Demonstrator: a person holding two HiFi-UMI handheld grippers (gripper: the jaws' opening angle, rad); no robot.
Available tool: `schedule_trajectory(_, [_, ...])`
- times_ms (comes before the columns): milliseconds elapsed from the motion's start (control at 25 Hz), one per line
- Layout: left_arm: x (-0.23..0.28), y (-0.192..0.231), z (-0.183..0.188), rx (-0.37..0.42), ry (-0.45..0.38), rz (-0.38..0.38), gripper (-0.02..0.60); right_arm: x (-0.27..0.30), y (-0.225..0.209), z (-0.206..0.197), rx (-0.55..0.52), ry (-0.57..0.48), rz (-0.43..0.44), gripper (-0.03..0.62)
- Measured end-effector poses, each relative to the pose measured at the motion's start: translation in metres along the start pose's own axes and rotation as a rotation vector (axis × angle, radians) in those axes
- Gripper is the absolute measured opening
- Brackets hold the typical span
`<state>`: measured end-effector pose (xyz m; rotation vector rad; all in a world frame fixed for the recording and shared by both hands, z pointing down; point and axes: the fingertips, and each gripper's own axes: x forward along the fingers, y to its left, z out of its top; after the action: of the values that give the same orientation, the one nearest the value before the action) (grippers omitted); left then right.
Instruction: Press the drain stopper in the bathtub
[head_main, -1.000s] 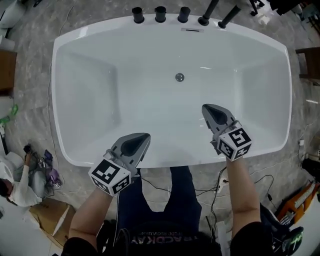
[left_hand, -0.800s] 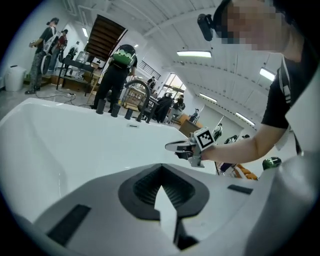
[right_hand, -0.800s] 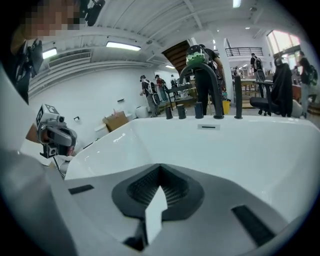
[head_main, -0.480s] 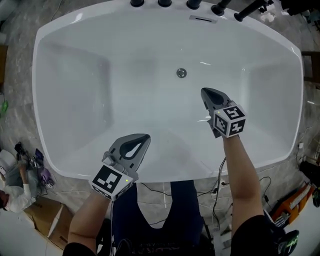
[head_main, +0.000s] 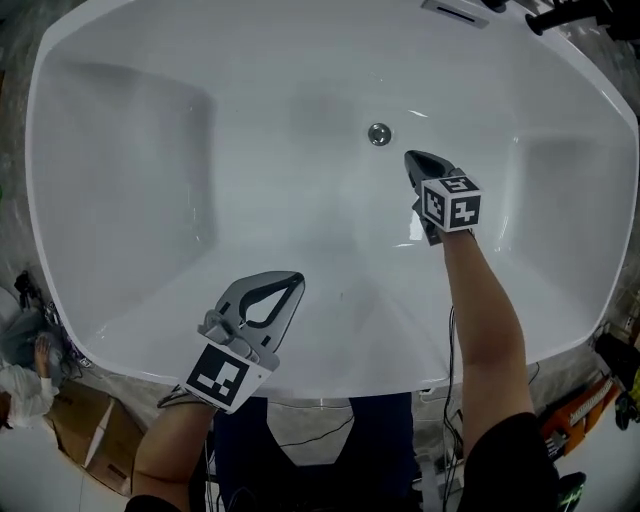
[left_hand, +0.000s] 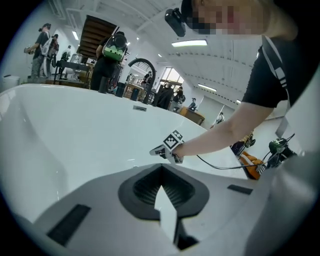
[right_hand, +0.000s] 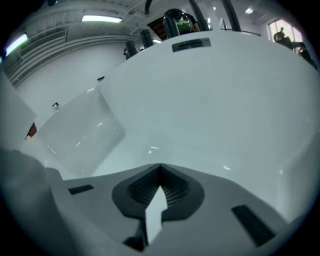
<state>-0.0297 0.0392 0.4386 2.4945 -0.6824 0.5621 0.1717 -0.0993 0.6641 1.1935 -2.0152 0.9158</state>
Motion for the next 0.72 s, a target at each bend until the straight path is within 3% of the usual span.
schedule_trajectory(160, [0.009, 0.009, -0.018, 0.064, 0.041, -0.023, 0.006, 0.042, -0.019, -0.013, -0.027, 0.044, -0.024, 0.009])
schedule_trajectory(360, [0.015, 0.015, -0.041, 0.083, 0.108, -0.050, 0.006, 0.087, -0.036, -0.038, -0.045, 0.103, -0.055, 0.009])
schedule_trajectory(720, [0.021, 0.025, -0.074, 0.033, 0.157, -0.039, 0.006, 0.142, -0.063, -0.069, -0.065, 0.149, -0.114, 0.009])
